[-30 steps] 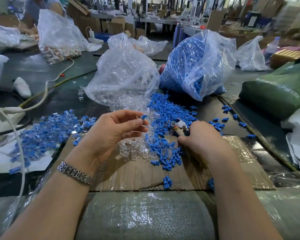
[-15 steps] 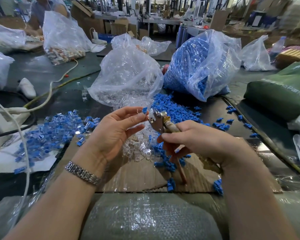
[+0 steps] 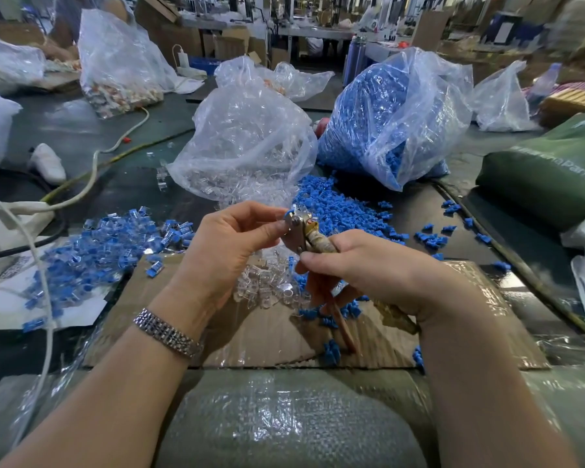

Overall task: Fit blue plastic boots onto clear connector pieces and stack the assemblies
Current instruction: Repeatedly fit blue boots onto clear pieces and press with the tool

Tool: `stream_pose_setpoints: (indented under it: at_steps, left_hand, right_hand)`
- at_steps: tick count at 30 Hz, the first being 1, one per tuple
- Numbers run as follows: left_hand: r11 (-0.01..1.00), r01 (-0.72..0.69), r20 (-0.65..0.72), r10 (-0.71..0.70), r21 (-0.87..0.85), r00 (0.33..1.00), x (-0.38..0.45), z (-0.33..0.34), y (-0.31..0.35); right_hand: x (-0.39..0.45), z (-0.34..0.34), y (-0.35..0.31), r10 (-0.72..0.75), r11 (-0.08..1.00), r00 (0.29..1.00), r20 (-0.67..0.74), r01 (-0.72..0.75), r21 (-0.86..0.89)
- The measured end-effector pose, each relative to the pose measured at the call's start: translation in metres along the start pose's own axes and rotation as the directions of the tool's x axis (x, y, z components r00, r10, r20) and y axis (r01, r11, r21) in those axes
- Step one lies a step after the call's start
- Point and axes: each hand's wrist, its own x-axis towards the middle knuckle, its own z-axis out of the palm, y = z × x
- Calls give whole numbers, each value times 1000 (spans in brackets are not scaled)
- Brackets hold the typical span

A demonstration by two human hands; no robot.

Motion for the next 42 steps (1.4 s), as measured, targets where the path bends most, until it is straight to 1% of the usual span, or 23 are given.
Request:
stream_pose_setpoints:
  at_steps: [2,6,9,11,14,16,17,18,19,20,21,22,23,24,26,27,28,30,32,33,34,36,42]
  left_hand:
    - [1000,0,-8,0,14,1000,-1,2,0]
    - [999,-13,-29,14,45,999,-3,5,3]
    - [997,-4,-52,8,77,999,-4,3,2]
    - [996,-2,-52,7,90,999,-3,2,2]
    - [993,-38,-61,45,110,997,-2,-6,4]
    - [989,-53,-152,73,136,986,0,-17,4]
    - [980,-49,-231,94,195,968,1,-24,4]
    - [953,-19,-329,123,302,936,1,-31,4]
    - [899,43,-424,163,436,891,2,-38,3]
    - [814,128,-501,217,567,838,2,-45,3]
    - [699,216,-539,279,681,795,2,-49,3]
    - [583,280,-537,331,763,776,1,-52,3]
    - [501,296,-506,357,813,785,0,-52,3]
    - [465,270,-455,351,843,818,0,-49,3]
    - [496,143,-313,278,856,908,2,-41,-1]
    - [503,101,-243,224,858,944,5,-37,-5]
    - [475,89,-188,167,875,968,7,-34,-9]
    - [341,104,-137,73,934,988,13,-33,-19]
    - [193,119,-128,33,974,991,17,-35,-28]
    - [143,118,-123,24,983,992,18,-35,-31]
    - [114,111,-114,21,987,993,19,-34,-33]
    - [114,91,-96,44,989,994,19,-34,-35]
    - [240,73,-112,151,968,982,18,-35,-33]
  right_hand:
    - [0,2,0,6,1000,1000,-25,-7,-21]
    - [0,7,-4,1,993,995,-102,-13,-117]
    - [1,10,-5,-6,990,994,-110,-9,-143]
    - [2,10,-4,4,995,996,-94,-14,-103]
    - [3,4,-3,9,1000,999,-42,-10,-2]
    - [1,-4,0,-10,1000,997,-79,10,2]
    - [-1,-9,2,-16,1000,991,-135,15,-5]
    - [-2,-14,5,-18,1000,978,-210,14,-18]
    - [-3,-19,8,-18,999,957,-290,3,-53]
    - [-3,-23,10,-17,993,930,-367,-26,-112]
    - [-3,-26,12,-9,980,901,-434,-78,-183]
    - [-2,-29,14,9,958,874,-487,-148,-247]
    - [-1,-30,17,34,926,850,-526,-226,-304]
    - [1,-30,20,62,884,830,-554,-303,-356]
    - [5,-28,24,101,797,803,-587,-418,-436]
    - [6,-27,26,106,767,796,-596,-448,-460]
    - [8,-26,27,106,746,792,-602,-464,-478]
    - [9,-25,29,106,724,788,-606,-479,-496]
    - [11,-24,30,113,716,793,-599,-483,-505]
    - [11,-23,30,119,712,799,-589,-482,-510]
    - [12,-22,30,125,711,805,-580,-480,-513]
    - [11,-21,30,128,711,813,-569,-475,-519]
    - [10,-18,29,138,683,807,-574,-497,-534]
